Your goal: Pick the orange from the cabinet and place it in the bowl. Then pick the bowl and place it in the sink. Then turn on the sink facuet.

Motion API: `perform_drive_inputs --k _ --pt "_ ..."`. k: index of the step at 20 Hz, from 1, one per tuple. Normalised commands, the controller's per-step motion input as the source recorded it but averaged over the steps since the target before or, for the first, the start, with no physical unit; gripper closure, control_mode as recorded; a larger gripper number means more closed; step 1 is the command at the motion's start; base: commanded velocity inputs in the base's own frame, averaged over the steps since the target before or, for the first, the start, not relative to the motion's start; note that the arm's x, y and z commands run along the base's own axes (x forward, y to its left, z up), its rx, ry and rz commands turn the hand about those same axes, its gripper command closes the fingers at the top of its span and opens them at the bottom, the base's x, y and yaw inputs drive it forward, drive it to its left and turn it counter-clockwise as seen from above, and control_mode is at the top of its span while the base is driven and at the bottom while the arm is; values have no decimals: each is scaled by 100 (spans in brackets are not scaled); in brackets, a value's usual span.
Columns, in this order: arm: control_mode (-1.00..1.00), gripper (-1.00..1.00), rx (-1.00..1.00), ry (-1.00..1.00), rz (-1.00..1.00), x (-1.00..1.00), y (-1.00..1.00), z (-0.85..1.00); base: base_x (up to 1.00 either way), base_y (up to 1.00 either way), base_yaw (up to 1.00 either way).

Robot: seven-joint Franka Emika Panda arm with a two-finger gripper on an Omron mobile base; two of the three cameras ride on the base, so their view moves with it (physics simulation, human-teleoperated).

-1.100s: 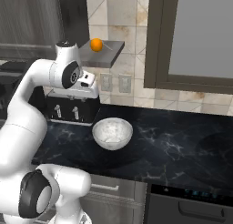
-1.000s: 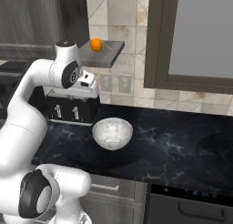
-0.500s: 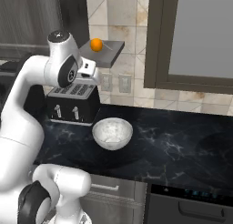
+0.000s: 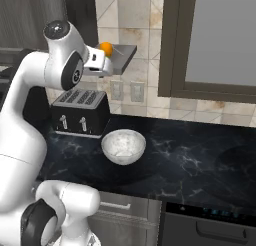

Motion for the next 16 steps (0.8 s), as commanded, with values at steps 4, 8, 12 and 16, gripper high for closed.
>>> perform_drive_inputs --k 4,8,12,16 --pt "-100 -100 0 0 0 12 0 45 0 0 0" --pt "-100 -100 0 0 0 25 3 13 0 0 0" --pt "-100 -100 0 0 0 24 5 -5 0 0 0" --pt "-100 -100 0 0 0 24 1 -1 0 0 0"
